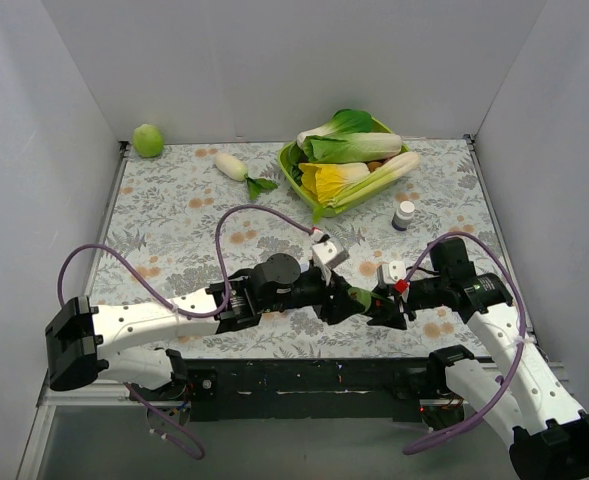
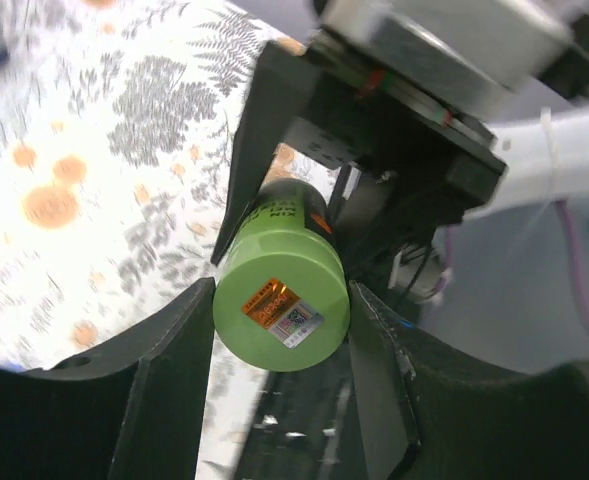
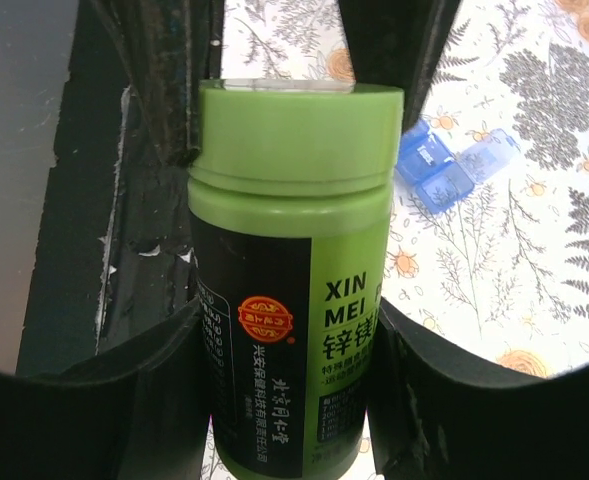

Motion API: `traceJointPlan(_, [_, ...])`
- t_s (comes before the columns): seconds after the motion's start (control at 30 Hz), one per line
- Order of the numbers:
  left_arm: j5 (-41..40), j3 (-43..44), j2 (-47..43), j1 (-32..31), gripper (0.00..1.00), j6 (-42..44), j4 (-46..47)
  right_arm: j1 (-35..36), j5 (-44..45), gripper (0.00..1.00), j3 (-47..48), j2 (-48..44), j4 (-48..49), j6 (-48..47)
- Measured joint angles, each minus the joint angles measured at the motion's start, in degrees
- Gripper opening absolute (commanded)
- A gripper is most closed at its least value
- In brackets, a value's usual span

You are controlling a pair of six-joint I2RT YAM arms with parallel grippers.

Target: Sort the pills into containers

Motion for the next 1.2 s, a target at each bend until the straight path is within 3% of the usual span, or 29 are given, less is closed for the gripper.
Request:
traceJointPlan(0.2, [-3.9, 0.3, 0.1, 3.7, 0.00, -36.7, -4.9, 0.2, 2.6, 0.07, 0.0, -0.3, 4.8, 6.5])
traceJointPlan(0.33, [-3.9, 1.9, 1.7, 5.1, 0.58, -52.3, -8.7, 0.2, 4.0, 0.07, -0.2, -0.3, 5.5, 8.5])
traceJointPlan(0.47, [-2.6, 3.6, 2.8, 5.3, 0.87, -58.5, -11.7, -0.1, 6.0, 0.07, -0.5, -0.3, 6.1, 9.6])
traceJointPlan(0.57, [-0.9, 3.6, 1.9, 4.5, 0.97, -59.9, -12.4, -0.6, 7.3, 0.07, -0.9, -0.5, 6.9, 9.8])
traceJointPlan(0.8, [0.2, -1.1, -9.6, 4.6, 0.98, -50.5, -12.4, -0.7, 7.2, 0.08, -1.0, -0.7, 7.3, 9.3])
traceJointPlan(1.03, [4.1, -14.0, -22.9, 4.1, 0.98, -17.2, -7.3, -0.7, 2.3, 0.09, -1.0, -0.6, 3.1, 1.7])
traceJointPlan(1.2, [5.4, -20.5, -23.1, 1.8, 0.98, 6.4, 1.7, -0.7, -0.7, 0.09, -0.9, -0.4, -0.5, -3.0])
